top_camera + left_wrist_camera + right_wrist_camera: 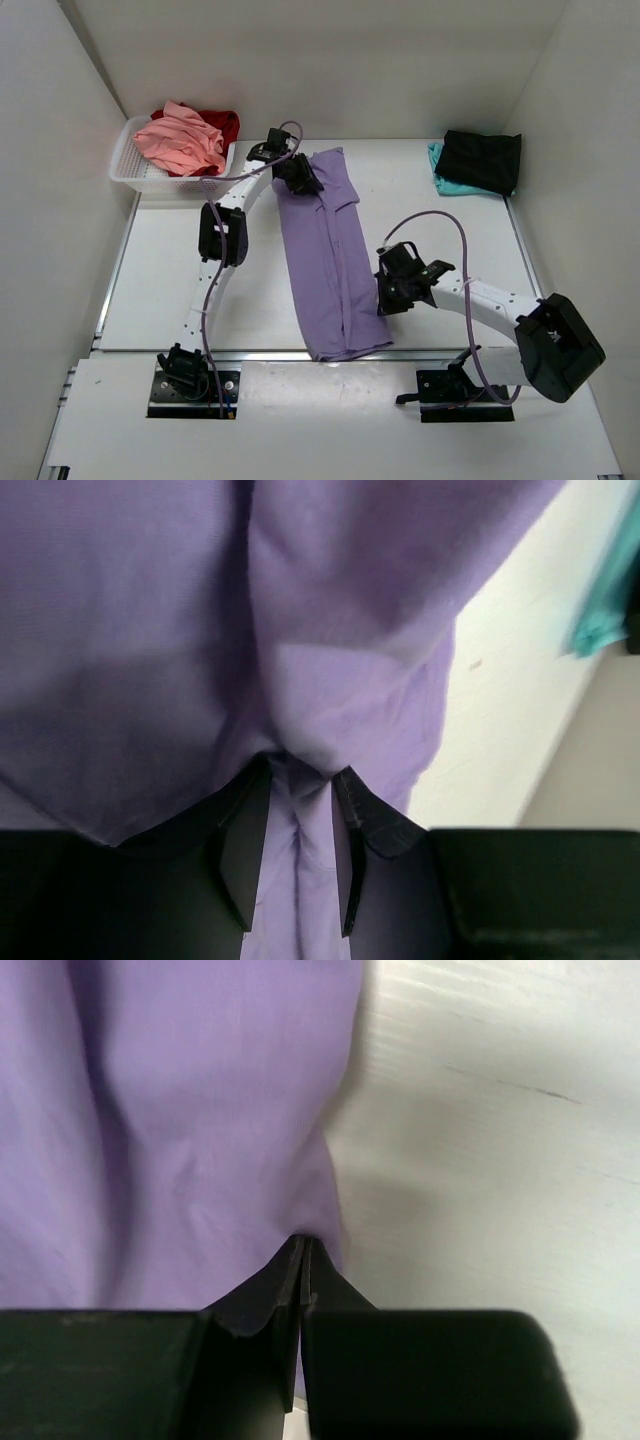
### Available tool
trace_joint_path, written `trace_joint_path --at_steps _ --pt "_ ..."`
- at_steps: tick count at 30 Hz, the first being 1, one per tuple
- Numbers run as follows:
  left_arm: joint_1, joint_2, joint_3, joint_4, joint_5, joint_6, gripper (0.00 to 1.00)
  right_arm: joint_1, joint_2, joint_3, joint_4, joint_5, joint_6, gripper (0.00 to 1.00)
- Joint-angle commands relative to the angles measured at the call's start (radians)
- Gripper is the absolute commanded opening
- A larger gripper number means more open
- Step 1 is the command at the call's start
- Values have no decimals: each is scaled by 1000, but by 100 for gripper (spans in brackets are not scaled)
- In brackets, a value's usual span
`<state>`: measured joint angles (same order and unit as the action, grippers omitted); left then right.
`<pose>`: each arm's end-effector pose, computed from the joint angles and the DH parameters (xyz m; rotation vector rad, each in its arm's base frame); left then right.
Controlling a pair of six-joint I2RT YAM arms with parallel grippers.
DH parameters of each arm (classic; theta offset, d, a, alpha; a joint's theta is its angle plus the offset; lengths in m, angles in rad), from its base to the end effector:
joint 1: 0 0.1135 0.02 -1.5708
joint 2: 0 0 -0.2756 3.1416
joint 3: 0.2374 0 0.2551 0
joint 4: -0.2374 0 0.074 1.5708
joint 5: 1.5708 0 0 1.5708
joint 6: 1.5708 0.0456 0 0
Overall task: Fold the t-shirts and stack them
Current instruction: Rotate the tshirt 90 degrees
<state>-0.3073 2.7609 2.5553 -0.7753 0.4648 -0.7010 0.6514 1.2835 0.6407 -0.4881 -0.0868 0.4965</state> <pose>0.5606 -0.1994 0.1286 -0.3362 2.6741 -0.9516 0.1783 0.1409 0.1691 -0.2425 2.7750 0.4397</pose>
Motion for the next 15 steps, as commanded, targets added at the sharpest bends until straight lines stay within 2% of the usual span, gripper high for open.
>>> trace_joint_path --at_steps 1,6,10,13,15 --pt "11 117 51 200 47 -148 42 -6 2 -19 35 -5 2 0" --pt "13 154 19 500 120 -325 42 5 74 16 5 2 14 0" --pt "17 184 58 750 201 -435 42 -1 34 56 11 51 -33 0" --pt "31 162 146 841 244 -511 43 -77 4 117 75 62 -74 0" --pt "34 126 163 812 270 -535 46 -125 42 160 126 36 -102 0"
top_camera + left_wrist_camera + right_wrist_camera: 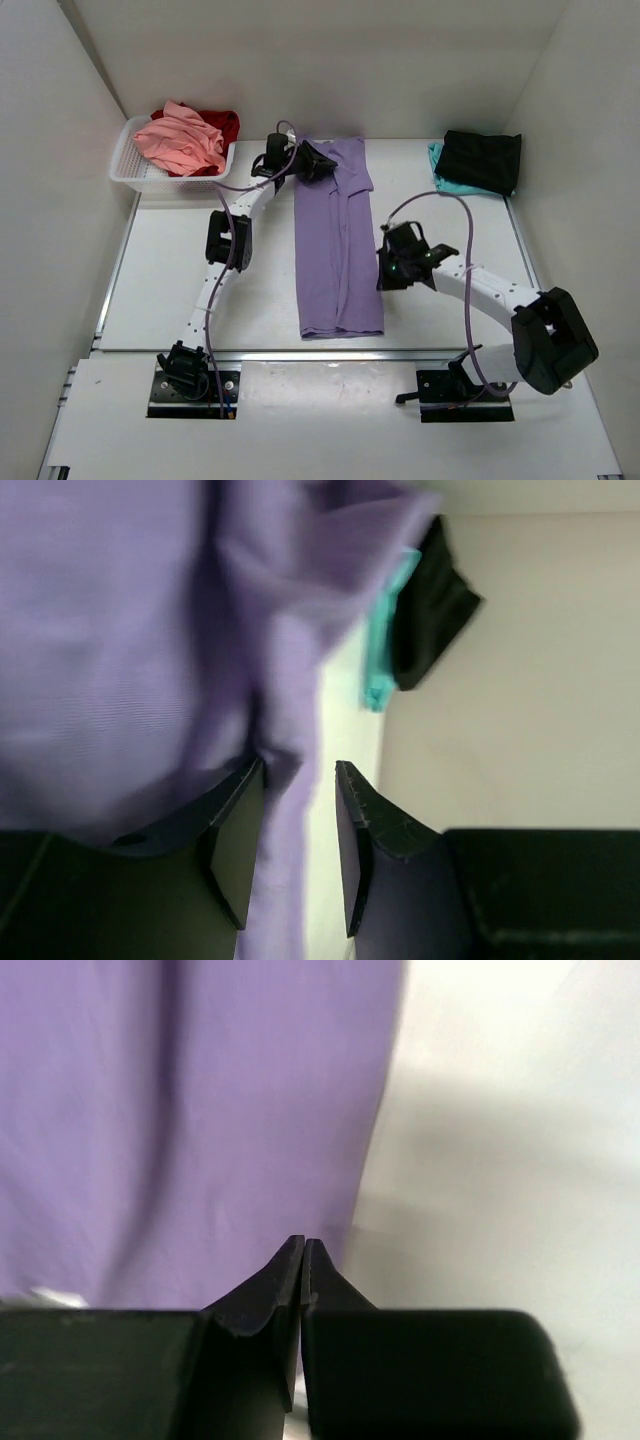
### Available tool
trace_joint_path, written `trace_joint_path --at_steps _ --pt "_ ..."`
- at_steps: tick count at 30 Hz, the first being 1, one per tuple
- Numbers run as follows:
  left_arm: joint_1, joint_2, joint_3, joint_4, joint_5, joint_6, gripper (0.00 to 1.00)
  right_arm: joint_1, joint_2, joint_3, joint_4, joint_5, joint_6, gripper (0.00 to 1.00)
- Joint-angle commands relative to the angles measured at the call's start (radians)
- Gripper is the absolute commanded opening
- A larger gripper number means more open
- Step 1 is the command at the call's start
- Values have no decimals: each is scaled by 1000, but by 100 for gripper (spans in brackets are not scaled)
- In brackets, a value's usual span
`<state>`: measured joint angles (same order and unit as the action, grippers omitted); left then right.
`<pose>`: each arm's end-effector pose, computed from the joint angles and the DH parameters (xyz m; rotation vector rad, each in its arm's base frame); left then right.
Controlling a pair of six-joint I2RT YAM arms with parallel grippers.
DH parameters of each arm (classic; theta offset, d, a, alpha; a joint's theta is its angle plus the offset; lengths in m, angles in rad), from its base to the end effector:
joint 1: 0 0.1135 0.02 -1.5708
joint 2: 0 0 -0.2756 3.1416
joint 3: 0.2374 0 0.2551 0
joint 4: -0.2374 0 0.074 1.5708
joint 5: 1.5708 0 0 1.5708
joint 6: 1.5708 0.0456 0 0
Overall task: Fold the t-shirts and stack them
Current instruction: Rotate the tshirt 90 degrees, then grab the bottom of the folded rectangular tshirt with both arms
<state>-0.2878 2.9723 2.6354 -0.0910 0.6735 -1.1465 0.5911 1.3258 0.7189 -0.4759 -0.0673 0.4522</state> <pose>0.6106 -0.2104 0.0891 -0.4691 2.2232 -1.5217 0.2034 0.1402 0.1832 -0.2116 2.7130 0.4170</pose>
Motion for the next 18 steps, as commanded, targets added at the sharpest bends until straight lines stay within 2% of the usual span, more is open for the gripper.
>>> trace_joint_path --at_steps 1,4,8,12,18 --pt "18 -119 90 91 83 -79 46 -80 39 108 138 15 -82 0" --pt "21 -182 100 -62 119 -20 46 -131 151 200 187 11 -115 1" --pt "33 -235 207 -475 126 184 48 -172 298 334 236 -8 -87 0" --pt "39 -346 198 -864 49 436 50 -169 458 488 227 -14 -118 0" --pt "42 -426 202 -1212 -21 658 51 -163 572 565 244 -52 -101 1"
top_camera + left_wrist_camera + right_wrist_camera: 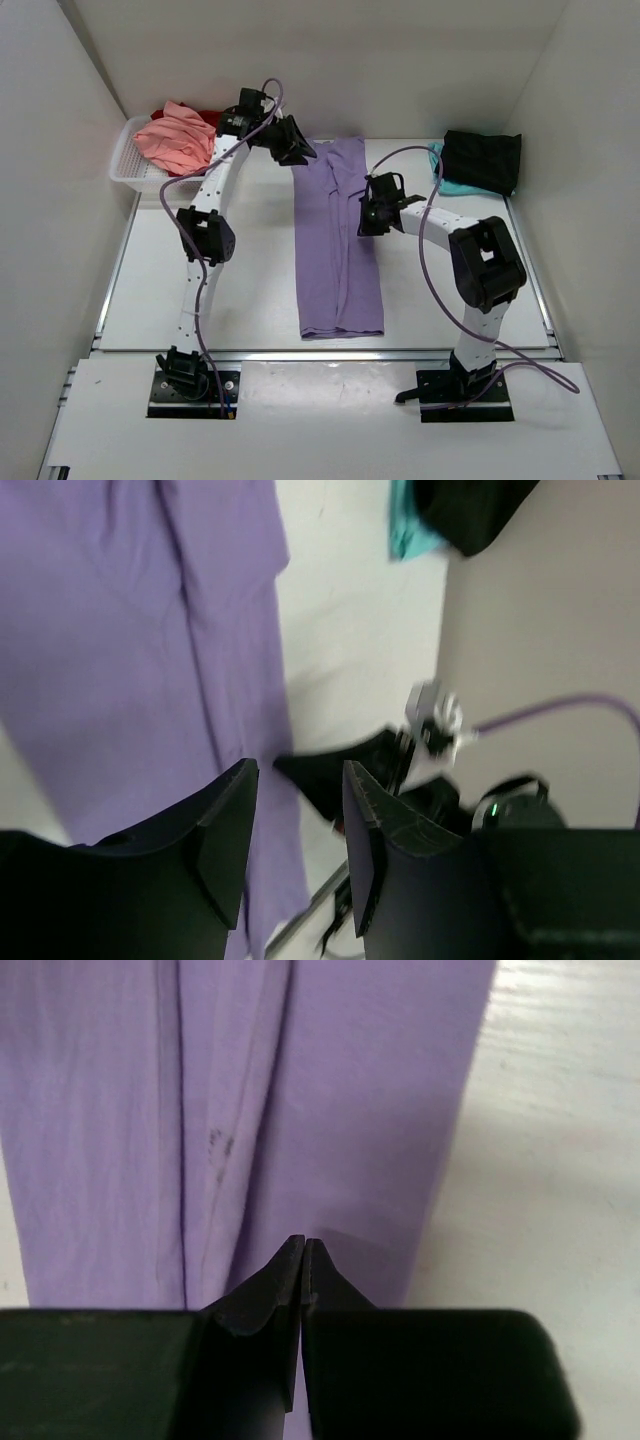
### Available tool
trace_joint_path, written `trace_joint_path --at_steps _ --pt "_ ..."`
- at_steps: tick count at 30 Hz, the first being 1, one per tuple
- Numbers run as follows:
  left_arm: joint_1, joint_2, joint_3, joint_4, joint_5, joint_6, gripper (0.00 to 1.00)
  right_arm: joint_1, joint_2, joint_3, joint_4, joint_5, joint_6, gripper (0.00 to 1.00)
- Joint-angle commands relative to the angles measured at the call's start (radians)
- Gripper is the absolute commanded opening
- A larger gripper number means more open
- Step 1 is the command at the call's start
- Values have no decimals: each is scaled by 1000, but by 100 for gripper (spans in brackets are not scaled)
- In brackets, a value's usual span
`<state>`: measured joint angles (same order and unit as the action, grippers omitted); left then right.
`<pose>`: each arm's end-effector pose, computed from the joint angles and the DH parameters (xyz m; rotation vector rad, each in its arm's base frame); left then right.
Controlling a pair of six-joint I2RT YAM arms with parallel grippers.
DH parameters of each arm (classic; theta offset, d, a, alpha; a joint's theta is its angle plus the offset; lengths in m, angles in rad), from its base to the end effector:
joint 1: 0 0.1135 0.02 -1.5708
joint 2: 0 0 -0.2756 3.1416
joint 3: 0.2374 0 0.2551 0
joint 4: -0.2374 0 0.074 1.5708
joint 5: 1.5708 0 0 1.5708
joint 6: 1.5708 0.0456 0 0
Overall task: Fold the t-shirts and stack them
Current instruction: Grab the bottom of the folded rectangular tshirt with both arms
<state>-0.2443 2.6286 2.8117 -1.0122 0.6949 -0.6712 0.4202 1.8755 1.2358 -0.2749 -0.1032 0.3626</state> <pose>0.5428 -0.1654 0.2725 -0.1852 2.5140 -1.2399 0.3726 0.1716 0.1820 -0.1176 2.5340 0.4504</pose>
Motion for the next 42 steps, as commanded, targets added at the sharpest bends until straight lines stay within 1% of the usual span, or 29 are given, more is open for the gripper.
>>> trace_joint_path --at_steps 1,3,5,7,9,10,11,12,13,14,15,16,17,18,19,21,22,23,24,25,26,27,28,31,33,35,39,41,42 --pt "-4 -93 25 -333 -57 212 51 11 24 50 51 -38 -7 0" --pt "-1 -113 26 -356 -72 234 51 29 51 63 65 -62 -19 1" --pt "14 -157 -61 -358 -83 251 50 48 79 97 77 -98 -25 1" --pt "29 -223 -128 -353 -90 233 50 67 120 146 62 -140 -25 1" --pt "51 -280 -219 -356 -104 242 51 87 164 221 17 -206 -56 0" --pt "68 -332 -254 -336 -113 254 51 101 171 234 5 -211 -76 0" --pt "77 -405 -364 -298 -115 259 51 110 165 247 2 -204 -76 0" --pt "82 -500 -523 -214 -98 246 51 127 148 245 9 -205 -82 0" --pt "103 -557 -734 -144 -89 227 51 138 125 237 25 -214 -79 1" --pt "128 -684 -844 -6 -49 176 50 147 104 222 11 -202 -74 0" --pt "137 -744 -1079 174 4 132 50 153 94 221 -6 -188 -70 0" --pt "169 -868 -1295 261 33 45 50 158 67 208 -30 -182 -68 0" --pt "181 -966 -1381 381 70 -17 50 161 50 196 -46 -168 -60 1" --pt "178 -998 -1482 391 80 -19 50 160 9 154 -59 -144 -68 0" --pt "156 -1034 -1529 364 80 23 50 164 -60 96 -55 -119 -68 0" --pt "47 -1099 -1586 295 54 105 52 167 -172 1 -38 -86 -62 1" --pt "15 -1117 -1636 288 32 110 53 143 -244 -50 -41 -73 -42 7" --pt "-50 -1159 -1705 297 16 105 54 123 -306 -70 -72 -64 -30 14" --pt "-106 -1215 -1744 326 -6 75 56 108 -328 -100 -85 -50 -19 17" --pt "-130 -1237 -1814 349 -20 55 56 94 -367 -120 -145 -34 -21 21" --pt "-169 -1283 -1900 401 -26 1 57 88 -401 -131 -189 2 -27 25" --pt "-202 -1333 -1940 456 -38 -49 57 86 -415 -154 -210 11 -25 26" --pt "-210 -1357 -2013 484 -47 -68 58 74 -447 -174 -248 17 -10 29" --pt "-266 -1426 -2126 486 -119 -88 59 78 -516 -252 -326 37 42 35" --pt "-294 -1440 -2166 492 -142 -71 60 97 -564 -307 -349 54 88 38" --pt "-331 -1432 -2170 488 -193 -59 60 103 -598 -399 -371 45 117 42" --pt "-401 -1406 -2167 521 -285 -77 64 129 -662 -504 -362 27 199 49" --pt "-420 -1383 -2163 532 -339 -96 63 143 -682 -536 -356 10 229 50" --pt "-427 -1378 -2163 537 -369 -99 65 153 -691 -556 -354 14 234 50"
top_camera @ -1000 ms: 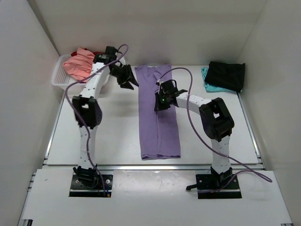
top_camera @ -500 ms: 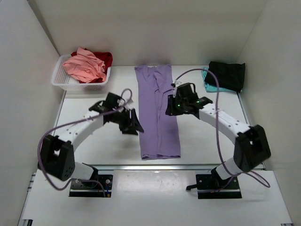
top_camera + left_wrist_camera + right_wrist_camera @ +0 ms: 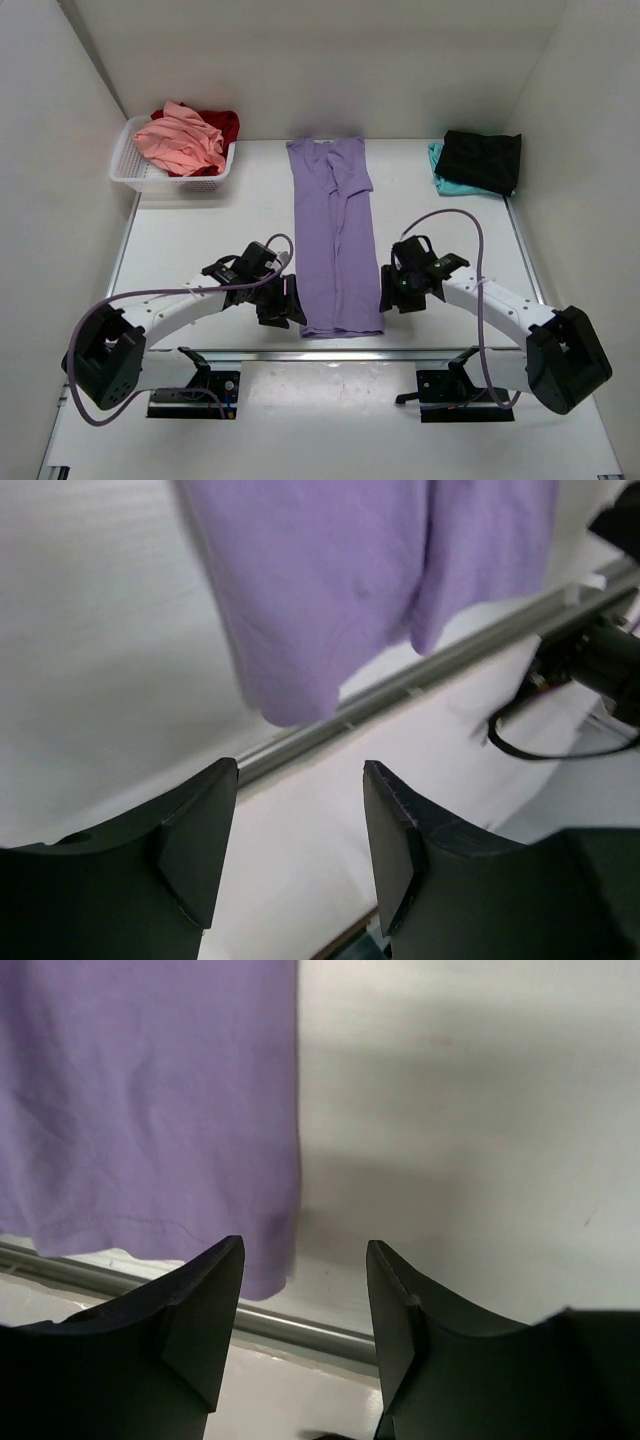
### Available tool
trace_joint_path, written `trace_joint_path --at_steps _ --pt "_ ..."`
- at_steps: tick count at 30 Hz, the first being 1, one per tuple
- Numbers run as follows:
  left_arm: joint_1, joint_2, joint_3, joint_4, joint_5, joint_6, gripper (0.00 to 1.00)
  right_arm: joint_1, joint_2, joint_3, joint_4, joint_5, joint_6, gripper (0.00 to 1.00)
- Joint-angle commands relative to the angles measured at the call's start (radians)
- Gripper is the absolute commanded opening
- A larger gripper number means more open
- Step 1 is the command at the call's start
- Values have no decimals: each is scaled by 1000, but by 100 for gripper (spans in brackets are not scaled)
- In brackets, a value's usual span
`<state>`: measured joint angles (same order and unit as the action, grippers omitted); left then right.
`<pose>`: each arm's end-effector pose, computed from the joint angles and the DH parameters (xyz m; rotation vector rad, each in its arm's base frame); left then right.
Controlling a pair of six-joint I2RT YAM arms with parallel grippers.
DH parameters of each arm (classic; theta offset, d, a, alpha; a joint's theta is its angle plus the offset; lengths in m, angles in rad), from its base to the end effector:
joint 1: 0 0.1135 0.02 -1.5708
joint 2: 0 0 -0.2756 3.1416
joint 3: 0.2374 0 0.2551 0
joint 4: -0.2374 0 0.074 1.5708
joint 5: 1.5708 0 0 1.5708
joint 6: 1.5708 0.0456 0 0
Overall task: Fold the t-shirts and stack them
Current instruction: Grab the bottom of the folded rectangular tshirt with both arms
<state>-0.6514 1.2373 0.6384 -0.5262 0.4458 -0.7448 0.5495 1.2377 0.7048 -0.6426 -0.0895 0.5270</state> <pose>0.1615 -0.1478 0.1798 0.0136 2.9425 -0.9383 0.1854 0.1183 0.1895 -0.0570 2.8201 0.3980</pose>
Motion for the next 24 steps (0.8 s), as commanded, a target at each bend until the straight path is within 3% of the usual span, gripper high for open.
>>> trace_joint_path --at_steps 1,12,15,20,22,24 --pt "-24 24 15 55 -134 -33 64 32 -50 -39 18 -18 82 50" --pt "-135 194 41 121 -248 -82 64 104 -76 -163 115 -73 151 44" --pt "-140 197 30 144 -262 -108 58 121 -70 -191 152 -88 163 40" --pt "-140 206 24 137 -269 -97 11 112 -60 -211 184 -116 148 0" --pt "-142 205 21 112 -263 -94 0 110 -69 -214 179 -127 140 0" --pt "-140 191 11 85 -256 -90 0 110 -79 -217 149 -148 130 1"
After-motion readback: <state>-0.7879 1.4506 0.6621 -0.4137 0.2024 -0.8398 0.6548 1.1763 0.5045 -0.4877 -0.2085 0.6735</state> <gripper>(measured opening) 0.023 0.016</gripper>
